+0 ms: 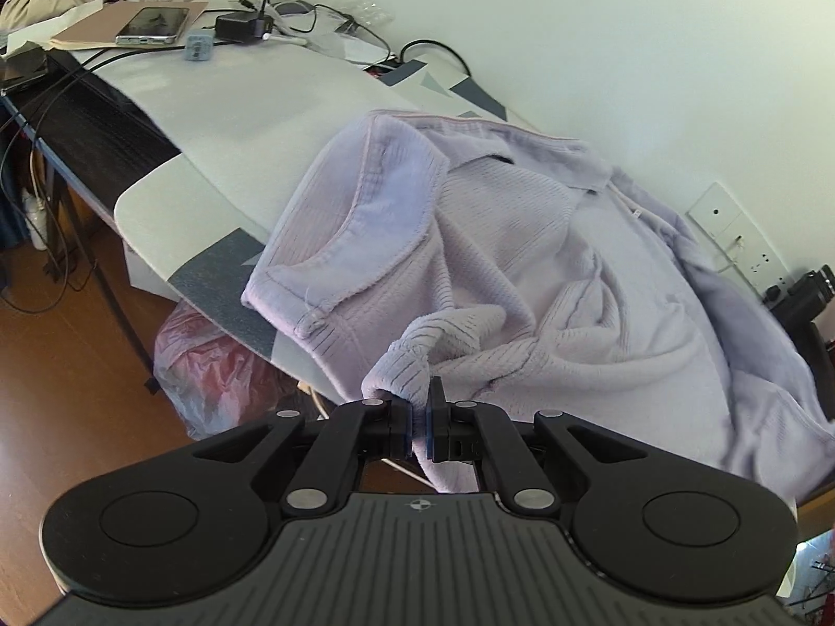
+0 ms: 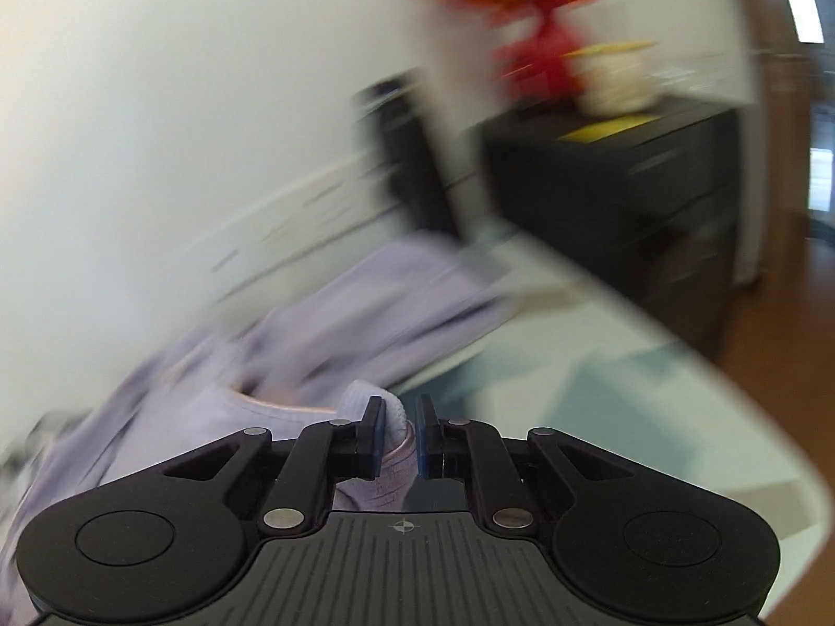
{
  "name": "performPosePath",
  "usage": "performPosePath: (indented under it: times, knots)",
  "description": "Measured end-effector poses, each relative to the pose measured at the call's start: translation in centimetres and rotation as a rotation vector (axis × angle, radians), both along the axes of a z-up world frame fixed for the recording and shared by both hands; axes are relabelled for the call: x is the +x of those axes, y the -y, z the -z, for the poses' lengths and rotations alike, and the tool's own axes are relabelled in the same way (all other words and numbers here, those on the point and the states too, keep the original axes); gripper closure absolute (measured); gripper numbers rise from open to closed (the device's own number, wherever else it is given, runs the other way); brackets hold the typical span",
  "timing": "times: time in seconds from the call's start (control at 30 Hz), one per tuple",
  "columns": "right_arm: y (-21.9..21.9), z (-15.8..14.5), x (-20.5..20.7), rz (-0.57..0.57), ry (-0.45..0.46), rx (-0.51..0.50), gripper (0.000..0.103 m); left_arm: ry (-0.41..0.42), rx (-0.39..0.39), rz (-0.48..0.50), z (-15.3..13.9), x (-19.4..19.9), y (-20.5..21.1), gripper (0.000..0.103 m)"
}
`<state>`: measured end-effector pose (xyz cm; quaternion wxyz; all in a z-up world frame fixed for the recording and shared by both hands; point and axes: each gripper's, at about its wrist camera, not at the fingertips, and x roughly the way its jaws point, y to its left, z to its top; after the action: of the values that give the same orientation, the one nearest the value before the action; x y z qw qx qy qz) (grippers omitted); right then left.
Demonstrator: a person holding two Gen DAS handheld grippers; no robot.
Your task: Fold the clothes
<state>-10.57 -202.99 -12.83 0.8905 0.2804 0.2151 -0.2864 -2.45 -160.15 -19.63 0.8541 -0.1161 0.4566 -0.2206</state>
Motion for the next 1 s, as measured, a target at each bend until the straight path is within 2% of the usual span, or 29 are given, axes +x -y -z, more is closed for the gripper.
performPosePath:
  times: [0.03, 0.07, 0.1, 0.17, 0.27, 0.43, 0.53, 0.7, 0.87, 0.97, 1.0]
  knots:
    - [1.9, -0.2, -0.8, 0.079, -0.001, -0.007, 0.092, -0.005, 0.007, -0.001, 0.1, 0.0, 0.0, 0.098]
    - [3.0, 0.0, -1.1, 0.115, -0.027, 0.001, 0.086, -0.011, 0.014, -0.001, 0.3, -0.1, 0.1, 0.098]
    - [3.9, 0.3, -1.5, 0.139, -0.052, 0.007, 0.072, -0.016, 0.021, -0.001, 0.4, -0.1, 0.1, 0.098]
    - [3.7, 1.2, -2.2, 0.105, -0.094, 0.011, 0.06, -0.017, 0.031, 0.007, 0.5, -0.1, 0.3, 0.098]
    - [2.6, 2.5, -3.5, 0.032, -0.151, 0.013, 0.05, -0.011, 0.044, 0.025, 0.5, 0.0, 0.5, 0.098]
    - [-2.2, 4.5, -7.4, -0.184, -0.157, 0.075, 0.05, -0.007, 0.054, 0.066, 0.6, 0.6, 0.5, 0.098]
    - [-5.5, 4.5, -9.6, -0.287, -0.164, 0.035, 0.049, -0.011, 0.038, 0.092, 0.6, 0.9, 0.4, 0.098]
    - [-9.8, 5.4, -11.3, -0.418, -0.221, 0.024, 0.039, -0.036, 0.0, 0.123, 1.0, 1.5, 0.0, 0.098]
    - [-14.5, 7.0, -11.1, -0.477, -0.305, -0.01, 0.037, -0.087, -0.055, 0.124, 1.8, 2.1, -0.7, 0.098]
    - [-15.6, 7.9, -10.4, -0.452, -0.345, -0.036, 0.038, -0.073, -0.059, 0.15, 1.9, 2.2, -0.6, 0.098]
    - [-15.6, 8.1, -10.1, -0.446, -0.358, -0.049, 0.041, -0.061, -0.06, 0.16, 1.8, 2.2, -0.6, 0.098]
